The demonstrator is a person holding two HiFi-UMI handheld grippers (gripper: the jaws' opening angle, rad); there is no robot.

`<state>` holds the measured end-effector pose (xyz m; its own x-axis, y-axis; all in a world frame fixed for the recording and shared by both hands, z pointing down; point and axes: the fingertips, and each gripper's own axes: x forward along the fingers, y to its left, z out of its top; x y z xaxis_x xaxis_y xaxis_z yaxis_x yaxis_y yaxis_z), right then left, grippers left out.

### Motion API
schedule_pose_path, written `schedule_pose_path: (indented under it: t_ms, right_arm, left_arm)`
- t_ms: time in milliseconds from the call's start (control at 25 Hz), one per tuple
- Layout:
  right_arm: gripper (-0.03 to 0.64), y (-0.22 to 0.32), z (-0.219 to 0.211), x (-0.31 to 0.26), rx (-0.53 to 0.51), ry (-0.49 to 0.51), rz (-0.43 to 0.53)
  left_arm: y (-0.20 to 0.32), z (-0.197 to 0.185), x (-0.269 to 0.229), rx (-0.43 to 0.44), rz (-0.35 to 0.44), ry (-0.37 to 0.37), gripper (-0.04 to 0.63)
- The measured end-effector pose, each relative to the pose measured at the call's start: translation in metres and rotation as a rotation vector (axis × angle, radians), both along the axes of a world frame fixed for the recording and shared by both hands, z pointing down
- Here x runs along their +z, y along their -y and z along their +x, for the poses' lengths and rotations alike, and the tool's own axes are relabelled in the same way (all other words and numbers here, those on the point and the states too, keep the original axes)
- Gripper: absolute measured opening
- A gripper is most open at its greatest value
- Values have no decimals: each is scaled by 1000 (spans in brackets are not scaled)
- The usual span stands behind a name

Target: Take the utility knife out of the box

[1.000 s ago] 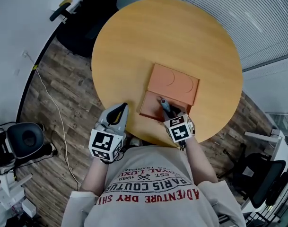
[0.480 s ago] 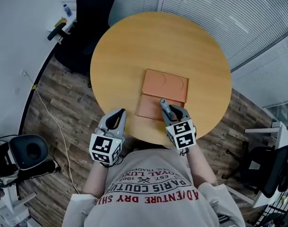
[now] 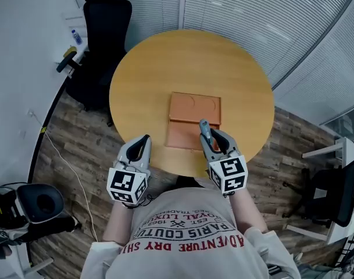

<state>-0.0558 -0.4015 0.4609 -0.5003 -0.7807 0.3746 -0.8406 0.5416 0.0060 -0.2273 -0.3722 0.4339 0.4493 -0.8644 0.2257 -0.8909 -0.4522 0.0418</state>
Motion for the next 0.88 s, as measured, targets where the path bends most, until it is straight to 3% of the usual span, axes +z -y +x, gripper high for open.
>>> schedule_pose_path:
  t_ms: [440, 880]
  right_arm:
    - [132, -42, 46, -34, 191, 125, 117]
    - [130, -59, 36, -29, 195, 131, 115]
  left_arm:
    - [-28, 20, -15, 44, 40, -5, -5]
    - [-48, 22, -13, 75, 41, 10, -5]
